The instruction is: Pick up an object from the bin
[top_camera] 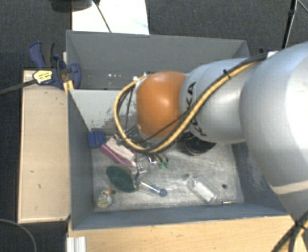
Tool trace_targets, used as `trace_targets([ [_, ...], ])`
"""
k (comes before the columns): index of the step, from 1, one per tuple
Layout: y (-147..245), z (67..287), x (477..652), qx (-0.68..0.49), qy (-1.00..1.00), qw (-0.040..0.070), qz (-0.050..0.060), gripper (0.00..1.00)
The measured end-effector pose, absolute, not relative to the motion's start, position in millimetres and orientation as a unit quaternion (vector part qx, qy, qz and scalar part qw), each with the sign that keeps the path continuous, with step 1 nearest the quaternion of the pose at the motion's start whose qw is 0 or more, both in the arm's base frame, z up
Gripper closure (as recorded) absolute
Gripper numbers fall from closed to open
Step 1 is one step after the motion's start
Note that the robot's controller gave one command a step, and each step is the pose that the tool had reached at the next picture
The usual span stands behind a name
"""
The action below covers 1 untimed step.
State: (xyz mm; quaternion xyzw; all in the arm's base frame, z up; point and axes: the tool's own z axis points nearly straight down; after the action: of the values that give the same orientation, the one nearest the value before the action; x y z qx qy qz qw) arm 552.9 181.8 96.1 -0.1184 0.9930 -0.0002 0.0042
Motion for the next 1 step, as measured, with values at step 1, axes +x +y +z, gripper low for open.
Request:
trace_targets([
  [1,200.4,113.9,559.0,-0.059,0.998,0.003,0.001,0.00],
])
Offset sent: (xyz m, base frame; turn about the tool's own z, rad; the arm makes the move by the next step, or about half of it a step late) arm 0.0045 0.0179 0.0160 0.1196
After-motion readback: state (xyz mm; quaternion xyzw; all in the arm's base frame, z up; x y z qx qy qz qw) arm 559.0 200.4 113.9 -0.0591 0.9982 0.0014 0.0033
